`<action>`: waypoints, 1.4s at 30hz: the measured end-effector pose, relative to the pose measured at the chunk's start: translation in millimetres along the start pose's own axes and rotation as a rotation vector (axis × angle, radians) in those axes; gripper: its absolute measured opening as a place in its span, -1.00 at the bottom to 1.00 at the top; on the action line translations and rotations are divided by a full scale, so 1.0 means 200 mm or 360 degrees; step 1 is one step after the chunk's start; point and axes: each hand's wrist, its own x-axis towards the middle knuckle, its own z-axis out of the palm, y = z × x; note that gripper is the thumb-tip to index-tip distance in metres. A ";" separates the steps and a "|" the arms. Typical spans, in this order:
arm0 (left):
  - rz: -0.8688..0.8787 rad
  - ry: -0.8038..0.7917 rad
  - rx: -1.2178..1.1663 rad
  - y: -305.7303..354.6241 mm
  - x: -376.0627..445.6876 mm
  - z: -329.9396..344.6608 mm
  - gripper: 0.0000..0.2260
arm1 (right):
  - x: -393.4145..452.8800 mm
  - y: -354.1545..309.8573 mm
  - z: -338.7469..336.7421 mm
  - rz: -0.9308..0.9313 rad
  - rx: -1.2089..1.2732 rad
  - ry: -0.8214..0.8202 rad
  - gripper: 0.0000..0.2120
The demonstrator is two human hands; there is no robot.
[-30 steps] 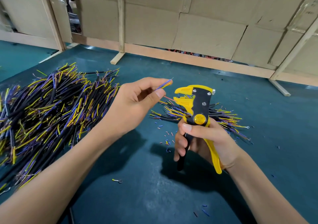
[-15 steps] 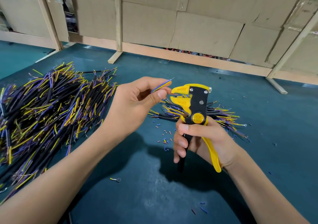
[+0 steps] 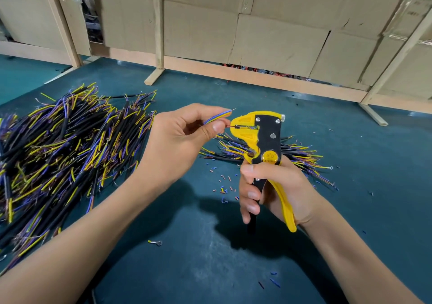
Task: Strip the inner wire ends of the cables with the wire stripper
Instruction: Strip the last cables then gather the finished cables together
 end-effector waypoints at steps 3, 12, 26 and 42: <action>0.0017 0.0017 0.0048 0.01 0.00 -0.01 -0.78 | 0.00 -0.01 0.02 0.0031 -0.0030 0.0120 -0.69; 0.0029 -0.0281 0.0354 0.05 0.03 -0.08 -0.71 | -0.03 -0.05 -0.02 0.0198 -0.0222 0.0245 -0.60; 0.0252 -0.0801 0.0902 -0.07 0.22 0.30 -0.51 | -0.11 -0.19 -0.18 -0.0246 -0.0064 0.0205 -0.70; -0.0841 -0.0552 0.2704 -0.16 0.30 -0.30 -0.62 | 0.01 -0.09 -0.18 -0.0091 0.0161 0.0604 -0.76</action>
